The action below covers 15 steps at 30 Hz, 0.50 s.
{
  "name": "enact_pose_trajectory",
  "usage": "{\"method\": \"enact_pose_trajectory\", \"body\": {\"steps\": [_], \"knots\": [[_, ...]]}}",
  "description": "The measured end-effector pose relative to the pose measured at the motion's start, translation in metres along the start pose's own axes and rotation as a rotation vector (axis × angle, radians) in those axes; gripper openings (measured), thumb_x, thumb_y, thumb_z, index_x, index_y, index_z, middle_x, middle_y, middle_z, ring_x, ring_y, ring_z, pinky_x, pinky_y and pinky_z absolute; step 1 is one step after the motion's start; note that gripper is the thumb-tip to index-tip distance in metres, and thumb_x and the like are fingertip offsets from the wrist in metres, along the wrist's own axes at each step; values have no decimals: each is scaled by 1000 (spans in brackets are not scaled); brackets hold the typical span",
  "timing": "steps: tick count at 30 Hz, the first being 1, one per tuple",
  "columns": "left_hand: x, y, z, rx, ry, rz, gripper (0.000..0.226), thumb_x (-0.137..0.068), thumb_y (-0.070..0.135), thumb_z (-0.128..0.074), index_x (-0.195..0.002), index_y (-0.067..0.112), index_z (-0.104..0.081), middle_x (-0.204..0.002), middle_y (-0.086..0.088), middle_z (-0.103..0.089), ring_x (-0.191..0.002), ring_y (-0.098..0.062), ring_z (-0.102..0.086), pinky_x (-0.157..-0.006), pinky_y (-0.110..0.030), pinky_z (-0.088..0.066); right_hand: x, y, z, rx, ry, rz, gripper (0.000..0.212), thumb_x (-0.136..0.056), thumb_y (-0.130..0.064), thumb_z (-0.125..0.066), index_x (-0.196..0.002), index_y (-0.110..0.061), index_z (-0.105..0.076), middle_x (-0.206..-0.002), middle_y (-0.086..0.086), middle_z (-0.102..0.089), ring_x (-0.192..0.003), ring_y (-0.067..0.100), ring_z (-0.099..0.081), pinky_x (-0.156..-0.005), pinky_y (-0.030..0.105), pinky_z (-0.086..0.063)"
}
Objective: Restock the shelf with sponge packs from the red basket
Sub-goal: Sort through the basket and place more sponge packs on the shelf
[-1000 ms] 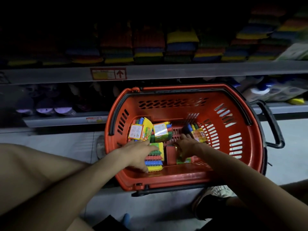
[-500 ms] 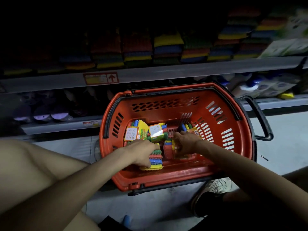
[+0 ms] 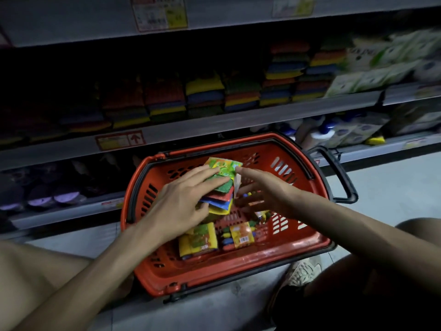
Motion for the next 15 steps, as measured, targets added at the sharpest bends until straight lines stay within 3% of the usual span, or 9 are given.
{"method": "enact_pose_trajectory", "body": {"steps": [4,6,8,11,13,15], "knots": [[-1,16,6,6,107,-94,68,-86,11,-73,-147,34,-53,-157,11,-45,-152,-10,-31,-115,-32,-41,15,-9,-7,-263,-20,25,41,-92,-32,-74,-126,-19,-57,-115,19,-70,-101,34,-73,-83,39,-63],[-2,13,5,157,101,-48,59,-87,21,-77,-142,31,-59,-153,11,-48,-149,-8,-35,-117,-35,-41,9,-6,-4,-308,31,34,52,-86,-24,-80,-131,-18,-54,-119,20,-71,-94,31,-73,-84,41,-62],[-4,1,7,410,167,106,55,-87,37,-75,-139,29,-61,-147,12,-52,-141,-3,-44,-115,-35,-42,2,-4,0,-295,59,54,68,-78,-24,-86,-136,-17,-52,-122,22,-72,-91,30,-70,-88,42,-59],[0,-34,-7,656,174,519,80,-75,70,-72,-146,42,-47,-145,14,-52,-134,-4,-51,-108,-34,-44,-2,-9,-2,-302,25,107,71,-78,-16,-85,-138,-16,-48,-114,18,-76,-89,28,-74,-91,39,-58],[7,-44,-31,919,38,777,89,-66,70,-81,-144,39,-49,-131,9,-68,-112,-8,-69,-90,-30,-57,-3,-13,-9,-305,-26,149,67,-78,-8,-83,-136,-14,-49,-113,15,-77,-95,28,-75,-101,41,-55],[12,-43,-44,1187,-16,923,66,-72,52,-81,-131,26,-65,-101,4,-79,-78,-9,-76,-57,-19,-55,-8,-19,-17,-297,-108,190,62,-79,-14,-84,-135,-10,-56,-119,12,-73,-93,26,-71,-105,40,-50]]}}
Point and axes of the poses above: each hand's wrist, its own x-axis away from the middle knuckle, its own z-axis out of the back of the hand, y = z × x, the point moved 9 cm from there along -x, towards the middle knuckle
